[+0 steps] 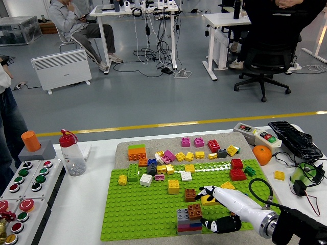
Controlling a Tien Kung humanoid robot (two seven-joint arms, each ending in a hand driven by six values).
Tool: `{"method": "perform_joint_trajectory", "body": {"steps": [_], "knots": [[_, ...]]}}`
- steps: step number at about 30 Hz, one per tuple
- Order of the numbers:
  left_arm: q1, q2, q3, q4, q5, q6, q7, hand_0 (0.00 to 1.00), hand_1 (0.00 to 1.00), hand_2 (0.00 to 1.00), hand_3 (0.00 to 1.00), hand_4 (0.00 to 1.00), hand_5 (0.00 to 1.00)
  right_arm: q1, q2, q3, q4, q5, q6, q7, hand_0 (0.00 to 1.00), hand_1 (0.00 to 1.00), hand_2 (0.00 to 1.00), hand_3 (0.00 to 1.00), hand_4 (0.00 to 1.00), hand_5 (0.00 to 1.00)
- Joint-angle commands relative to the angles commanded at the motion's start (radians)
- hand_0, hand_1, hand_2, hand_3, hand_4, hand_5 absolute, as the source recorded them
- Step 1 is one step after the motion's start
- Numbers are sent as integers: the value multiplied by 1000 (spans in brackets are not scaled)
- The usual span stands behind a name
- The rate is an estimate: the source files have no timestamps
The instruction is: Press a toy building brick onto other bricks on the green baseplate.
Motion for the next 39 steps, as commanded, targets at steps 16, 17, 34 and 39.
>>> {"method": "perform_joint_trajectory", "body": {"steps": [16,17,34,39], "knots": [[-3,1,-1,0,0,-1,0,659,678,705,576,301,998,-15,-7,20,25,10,-9,23,861,844,988,949,777,296],[-3,1,-1,0,0,-1,0,659,679,705,576,302,998,-17,-8,24,25,14,-5,26,971,894,998,998,901,406],[-4,1,-4,0,5,-1,1,660,678,705,576,302,998,-46,-30,24,25,173,-134,147,998,911,995,998,883,674],[-3,1,-5,0,9,-2,2,659,678,705,576,302,998,-45,-35,10,25,168,-269,266,828,799,802,749,695,697]]}}
